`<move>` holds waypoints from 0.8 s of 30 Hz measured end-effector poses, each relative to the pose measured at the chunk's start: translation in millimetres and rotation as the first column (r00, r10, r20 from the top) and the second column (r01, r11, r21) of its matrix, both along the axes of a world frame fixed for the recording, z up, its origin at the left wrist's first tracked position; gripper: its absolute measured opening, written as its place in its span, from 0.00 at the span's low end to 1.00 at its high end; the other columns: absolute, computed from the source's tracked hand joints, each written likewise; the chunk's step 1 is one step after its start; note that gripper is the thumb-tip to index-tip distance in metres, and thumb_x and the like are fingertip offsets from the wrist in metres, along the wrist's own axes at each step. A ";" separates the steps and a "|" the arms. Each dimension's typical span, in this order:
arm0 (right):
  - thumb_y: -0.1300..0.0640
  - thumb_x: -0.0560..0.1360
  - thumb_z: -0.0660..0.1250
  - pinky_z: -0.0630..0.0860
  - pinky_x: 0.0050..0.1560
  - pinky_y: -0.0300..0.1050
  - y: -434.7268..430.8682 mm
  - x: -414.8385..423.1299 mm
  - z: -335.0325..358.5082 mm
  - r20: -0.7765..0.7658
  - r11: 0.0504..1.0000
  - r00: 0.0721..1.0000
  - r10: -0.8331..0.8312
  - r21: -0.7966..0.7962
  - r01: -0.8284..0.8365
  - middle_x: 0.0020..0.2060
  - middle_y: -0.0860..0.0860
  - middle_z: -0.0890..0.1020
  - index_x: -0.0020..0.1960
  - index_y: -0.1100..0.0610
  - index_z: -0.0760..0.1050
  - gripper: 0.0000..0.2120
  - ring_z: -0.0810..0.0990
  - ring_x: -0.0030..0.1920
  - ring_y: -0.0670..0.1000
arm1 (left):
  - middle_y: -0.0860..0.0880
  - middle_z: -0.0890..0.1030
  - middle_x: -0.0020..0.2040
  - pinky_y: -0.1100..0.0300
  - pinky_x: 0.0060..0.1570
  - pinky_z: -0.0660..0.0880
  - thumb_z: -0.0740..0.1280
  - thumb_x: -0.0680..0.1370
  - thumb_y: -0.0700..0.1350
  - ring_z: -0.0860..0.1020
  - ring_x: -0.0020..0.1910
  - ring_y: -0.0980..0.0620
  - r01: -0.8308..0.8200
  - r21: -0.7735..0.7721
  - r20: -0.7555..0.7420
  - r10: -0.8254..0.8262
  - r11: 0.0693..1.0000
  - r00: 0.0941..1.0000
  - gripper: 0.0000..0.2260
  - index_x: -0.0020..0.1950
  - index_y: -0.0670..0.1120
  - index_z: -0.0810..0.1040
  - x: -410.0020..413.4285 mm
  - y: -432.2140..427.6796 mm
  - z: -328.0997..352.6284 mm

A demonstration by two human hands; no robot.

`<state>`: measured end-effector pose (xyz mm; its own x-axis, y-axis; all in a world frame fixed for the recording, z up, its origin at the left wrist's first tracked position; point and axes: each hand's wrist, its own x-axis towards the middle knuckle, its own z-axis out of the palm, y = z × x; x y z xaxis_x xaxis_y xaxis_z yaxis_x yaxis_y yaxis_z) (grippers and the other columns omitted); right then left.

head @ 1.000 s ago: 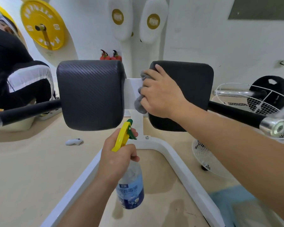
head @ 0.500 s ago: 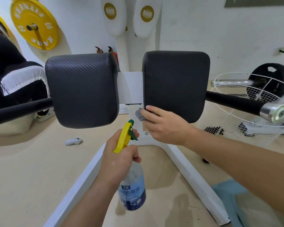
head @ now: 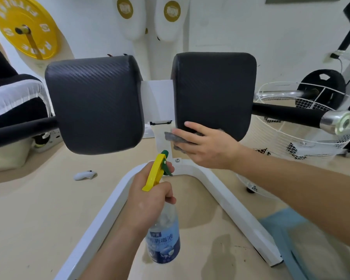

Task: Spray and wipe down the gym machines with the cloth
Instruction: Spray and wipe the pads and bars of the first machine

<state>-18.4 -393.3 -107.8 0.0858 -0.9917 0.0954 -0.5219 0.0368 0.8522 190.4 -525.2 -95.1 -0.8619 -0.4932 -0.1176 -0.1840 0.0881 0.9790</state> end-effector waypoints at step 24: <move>0.54 0.83 0.57 0.77 0.61 0.46 40.4 84.4 -33.9 -0.453 0.169 0.007 0.892 0.347 0.922 0.62 0.59 0.79 0.71 0.59 0.72 0.19 0.80 0.60 0.57 | 0.55 0.82 0.43 0.50 0.34 0.81 0.65 0.64 0.38 0.80 0.35 0.49 0.019 -0.277 -0.141 -0.061 0.961 0.988 0.17 0.49 0.53 0.80 -27.4 54.6 -64.4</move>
<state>66.0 -352.9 -141.7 -0.8774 -0.1313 -0.4614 0.3593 -0.8171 -0.4508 163.0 -470.5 -159.6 -0.8792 -0.4534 0.1465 -0.0311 0.3614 0.9319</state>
